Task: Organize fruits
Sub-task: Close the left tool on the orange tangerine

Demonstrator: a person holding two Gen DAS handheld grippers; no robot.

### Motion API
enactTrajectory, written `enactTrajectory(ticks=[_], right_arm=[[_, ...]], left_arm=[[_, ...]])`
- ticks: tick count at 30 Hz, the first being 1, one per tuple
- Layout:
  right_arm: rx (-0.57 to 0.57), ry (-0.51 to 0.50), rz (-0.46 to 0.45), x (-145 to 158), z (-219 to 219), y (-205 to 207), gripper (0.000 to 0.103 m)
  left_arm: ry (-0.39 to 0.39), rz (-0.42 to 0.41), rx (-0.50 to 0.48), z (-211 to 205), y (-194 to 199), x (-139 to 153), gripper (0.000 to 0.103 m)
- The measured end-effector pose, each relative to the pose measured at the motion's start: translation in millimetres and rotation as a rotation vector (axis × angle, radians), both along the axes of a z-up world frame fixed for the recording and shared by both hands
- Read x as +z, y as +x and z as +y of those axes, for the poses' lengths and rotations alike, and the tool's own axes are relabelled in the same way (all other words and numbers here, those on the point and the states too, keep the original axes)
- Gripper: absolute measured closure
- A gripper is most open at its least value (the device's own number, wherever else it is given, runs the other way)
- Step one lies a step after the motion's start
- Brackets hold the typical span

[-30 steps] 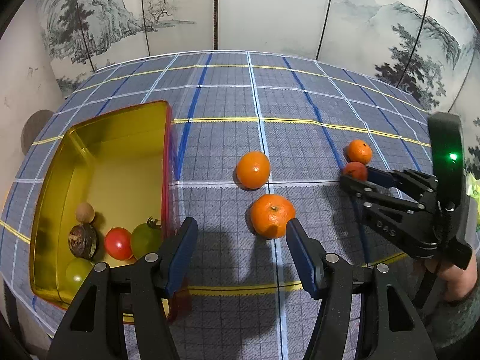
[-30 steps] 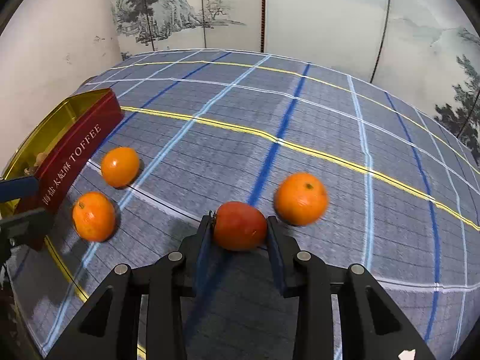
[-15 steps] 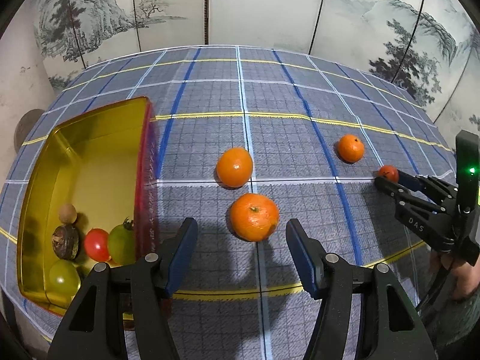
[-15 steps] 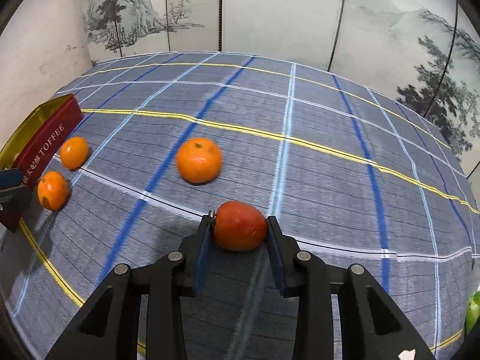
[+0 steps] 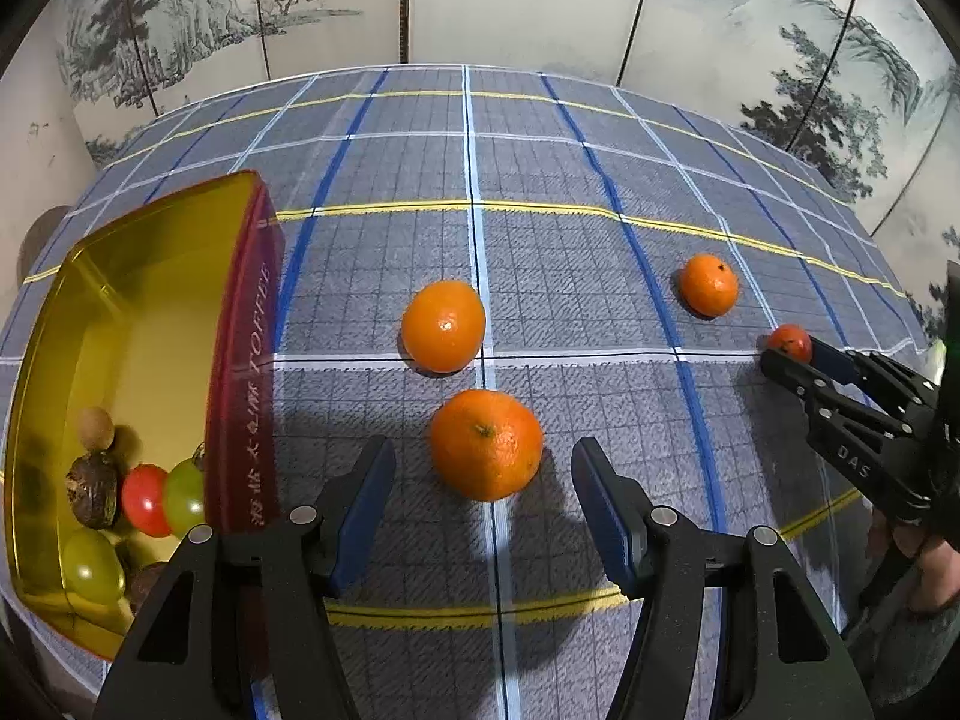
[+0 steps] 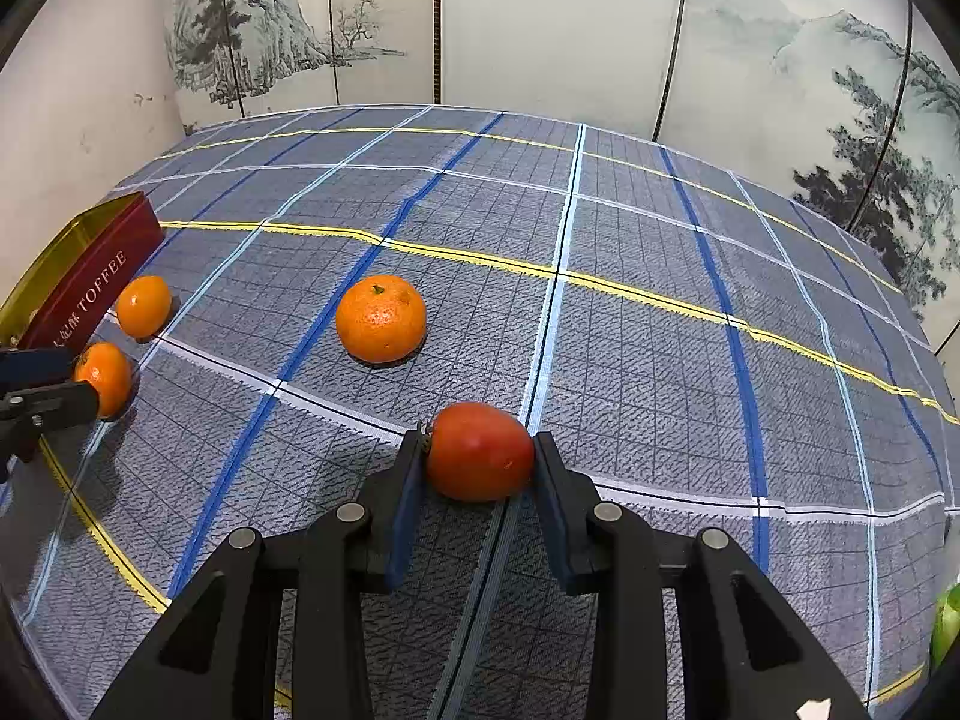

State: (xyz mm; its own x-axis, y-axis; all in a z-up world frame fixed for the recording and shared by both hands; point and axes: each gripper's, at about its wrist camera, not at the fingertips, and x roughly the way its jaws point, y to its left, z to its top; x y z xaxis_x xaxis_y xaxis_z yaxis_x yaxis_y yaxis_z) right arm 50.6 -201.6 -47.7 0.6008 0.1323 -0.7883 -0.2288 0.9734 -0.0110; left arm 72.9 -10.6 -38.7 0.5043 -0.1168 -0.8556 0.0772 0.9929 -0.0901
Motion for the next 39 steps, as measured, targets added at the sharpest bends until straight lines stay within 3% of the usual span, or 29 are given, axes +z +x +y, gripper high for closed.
enactTrajectory(ticks=[9, 21, 39], right_arm=[[-0.002, 0.014, 0.004, 0, 0, 0, 0.071], [-0.004, 0.021, 0.007, 0, -2, 0, 0.071], [-0.004, 0.023, 0.007, 0, -2, -1, 0.071]], left_arm=[[0.002, 0.000, -0.003, -2, 7, -5, 0.044], [0.011, 0.005, -0.006, -4, 10, -12, 0.060], [-0.004, -0.016, -0.017, -3, 7, -3, 0.062]])
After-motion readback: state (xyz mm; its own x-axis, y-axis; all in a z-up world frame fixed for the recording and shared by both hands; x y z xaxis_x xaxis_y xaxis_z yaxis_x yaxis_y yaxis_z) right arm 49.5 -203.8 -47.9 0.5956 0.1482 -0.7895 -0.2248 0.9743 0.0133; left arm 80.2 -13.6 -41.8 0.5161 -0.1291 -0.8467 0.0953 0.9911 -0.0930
